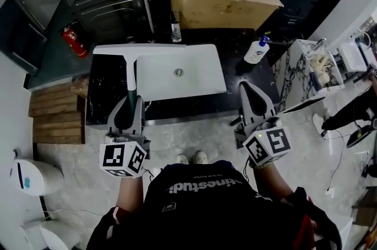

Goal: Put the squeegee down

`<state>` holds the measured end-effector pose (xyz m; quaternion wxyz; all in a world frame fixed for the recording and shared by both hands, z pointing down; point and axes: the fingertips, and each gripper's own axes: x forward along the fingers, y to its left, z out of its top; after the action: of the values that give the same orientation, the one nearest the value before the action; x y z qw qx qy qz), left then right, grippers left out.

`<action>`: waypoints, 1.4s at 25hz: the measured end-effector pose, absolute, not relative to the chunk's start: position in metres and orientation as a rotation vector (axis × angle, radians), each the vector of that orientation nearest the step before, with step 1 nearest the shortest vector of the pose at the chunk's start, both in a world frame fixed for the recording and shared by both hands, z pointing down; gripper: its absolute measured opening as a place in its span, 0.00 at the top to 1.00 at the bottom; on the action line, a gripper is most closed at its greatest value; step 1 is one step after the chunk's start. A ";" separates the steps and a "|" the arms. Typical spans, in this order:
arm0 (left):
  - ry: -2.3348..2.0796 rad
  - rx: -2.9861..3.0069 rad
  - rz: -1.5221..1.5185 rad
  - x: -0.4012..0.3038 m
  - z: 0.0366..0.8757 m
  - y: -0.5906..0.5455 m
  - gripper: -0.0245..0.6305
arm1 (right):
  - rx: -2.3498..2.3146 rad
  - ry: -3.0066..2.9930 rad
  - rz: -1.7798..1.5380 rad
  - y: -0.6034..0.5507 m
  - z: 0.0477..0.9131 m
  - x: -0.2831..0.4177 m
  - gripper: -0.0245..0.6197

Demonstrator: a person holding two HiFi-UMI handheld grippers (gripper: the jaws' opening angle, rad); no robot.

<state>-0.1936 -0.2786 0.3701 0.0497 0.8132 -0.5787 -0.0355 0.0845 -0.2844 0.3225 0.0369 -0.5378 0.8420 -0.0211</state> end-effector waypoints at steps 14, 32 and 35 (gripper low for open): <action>-1.371 2.381 0.388 -0.177 0.569 -0.317 0.81 | -1.644 2.592 -0.109 -0.299 0.331 0.091 0.90; -1.097 2.361 0.944 -0.170 0.683 -0.329 0.81 | -1.708 2.575 -0.146 -0.317 0.342 0.105 0.90; -1.122 2.361 0.968 -0.170 0.683 -0.329 0.79 | -1.707 2.573 -0.147 -0.319 0.342 0.106 0.90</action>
<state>-0.1705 -0.3294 0.6834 0.1762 0.8337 -0.3963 0.3417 0.1057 -0.3192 0.3419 0.0254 -0.5521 0.8321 -0.0474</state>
